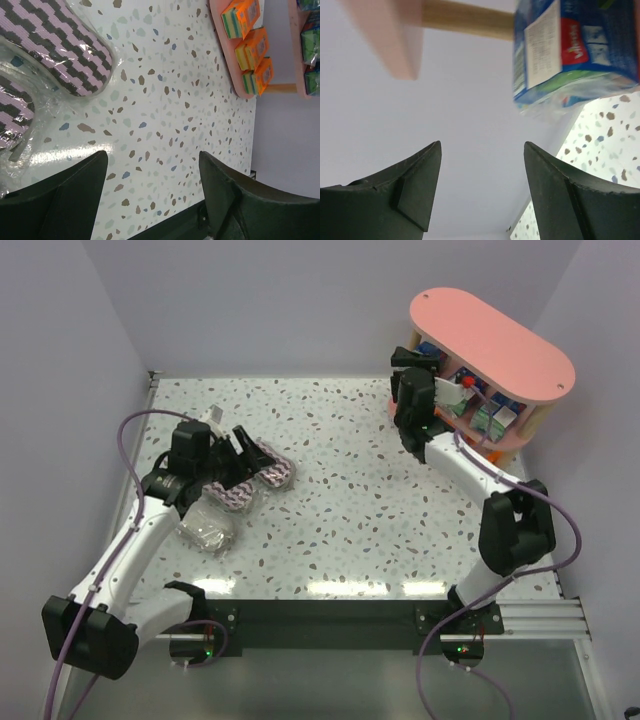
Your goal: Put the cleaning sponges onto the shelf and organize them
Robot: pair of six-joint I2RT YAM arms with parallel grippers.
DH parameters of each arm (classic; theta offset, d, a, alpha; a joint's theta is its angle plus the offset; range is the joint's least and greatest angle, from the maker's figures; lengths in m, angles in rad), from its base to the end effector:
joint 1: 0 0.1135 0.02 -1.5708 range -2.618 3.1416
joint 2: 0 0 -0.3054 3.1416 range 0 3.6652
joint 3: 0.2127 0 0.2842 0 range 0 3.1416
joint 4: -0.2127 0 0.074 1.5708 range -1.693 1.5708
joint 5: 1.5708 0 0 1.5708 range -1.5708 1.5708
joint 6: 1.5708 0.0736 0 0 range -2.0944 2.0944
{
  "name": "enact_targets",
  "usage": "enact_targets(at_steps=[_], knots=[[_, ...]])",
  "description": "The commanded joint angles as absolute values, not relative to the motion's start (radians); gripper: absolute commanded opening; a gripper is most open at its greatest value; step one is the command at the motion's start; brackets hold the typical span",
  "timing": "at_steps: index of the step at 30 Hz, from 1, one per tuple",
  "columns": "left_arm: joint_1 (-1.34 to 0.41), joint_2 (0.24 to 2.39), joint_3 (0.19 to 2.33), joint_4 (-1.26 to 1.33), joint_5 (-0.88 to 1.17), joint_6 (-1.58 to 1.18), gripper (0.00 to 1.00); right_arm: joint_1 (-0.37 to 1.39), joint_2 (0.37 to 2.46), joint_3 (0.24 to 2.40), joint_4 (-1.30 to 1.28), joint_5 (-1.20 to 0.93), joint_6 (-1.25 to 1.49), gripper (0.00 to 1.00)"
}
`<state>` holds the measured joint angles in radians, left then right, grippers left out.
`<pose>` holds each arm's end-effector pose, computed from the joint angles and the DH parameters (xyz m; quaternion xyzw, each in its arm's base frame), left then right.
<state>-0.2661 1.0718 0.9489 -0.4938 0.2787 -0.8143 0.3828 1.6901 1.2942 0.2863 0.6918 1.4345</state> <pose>0.2600 -0.0919 0.3234 -0.1767 0.8642 -0.3397 0.3265 0.4495 0.1304 0.3507 0.5474 0.4924 0.3399 0.5851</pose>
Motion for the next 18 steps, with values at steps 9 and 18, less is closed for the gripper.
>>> enact_targets(at_steps=[9, 18], knots=[[-0.19, 1.15, 0.966, -0.42, 0.239, -0.73, 0.82, 0.478, 1.471, 1.246, 0.004, 0.094, 1.103, 0.72], [-0.078, 1.232, 0.996, -0.385, 0.298, -0.686, 0.8, 0.675, 1.526, 1.124, -0.095, 0.012, 0.989, 0.72]])
